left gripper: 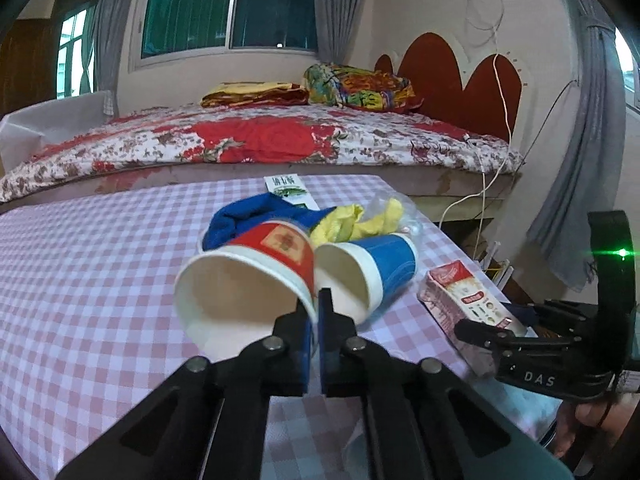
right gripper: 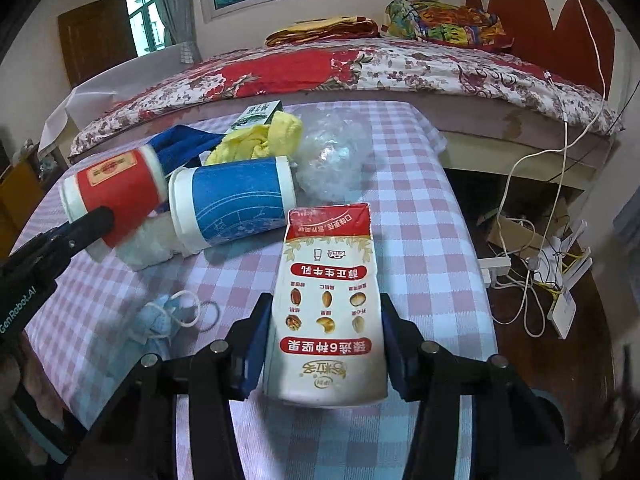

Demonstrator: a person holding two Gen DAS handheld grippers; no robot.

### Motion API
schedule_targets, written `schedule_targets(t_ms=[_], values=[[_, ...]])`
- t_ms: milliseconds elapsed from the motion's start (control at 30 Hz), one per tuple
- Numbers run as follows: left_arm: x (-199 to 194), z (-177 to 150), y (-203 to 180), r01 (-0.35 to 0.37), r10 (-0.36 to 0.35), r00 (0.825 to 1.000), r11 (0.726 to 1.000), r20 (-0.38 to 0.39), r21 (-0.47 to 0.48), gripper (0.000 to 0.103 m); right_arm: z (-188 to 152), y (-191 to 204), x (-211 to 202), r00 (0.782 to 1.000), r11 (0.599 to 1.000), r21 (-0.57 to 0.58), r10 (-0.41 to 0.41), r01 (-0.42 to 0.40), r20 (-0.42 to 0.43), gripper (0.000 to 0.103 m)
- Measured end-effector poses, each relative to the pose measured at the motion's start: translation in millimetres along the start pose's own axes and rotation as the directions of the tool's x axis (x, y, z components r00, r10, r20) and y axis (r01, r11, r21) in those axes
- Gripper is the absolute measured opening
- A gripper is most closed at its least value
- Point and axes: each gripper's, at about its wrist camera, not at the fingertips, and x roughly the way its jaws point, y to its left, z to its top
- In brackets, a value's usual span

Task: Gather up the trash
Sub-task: 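Carry the red cup with the left tool while the right tool carries the carton over the bin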

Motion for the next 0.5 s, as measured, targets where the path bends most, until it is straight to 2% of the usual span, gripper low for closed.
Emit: schedule_targets(t_ms=[300,500], values=[[-27.7,-1.0,-12.8,-0.018,0.016,0.999,0.999,0.049,0.029,0.004,-4.6,0.1,-26.3,0.999,1.000,-0.012,0.001,-0.001,0.046,0.052],[-43.0,-11.8,-34.2,0.008,-0.010,0.999,0.999,0.032,0.046,0.004,-12.7,-5.2,-54.1,0.997,1.000,-0.017,-0.002,0.004,0.081,0.052]])
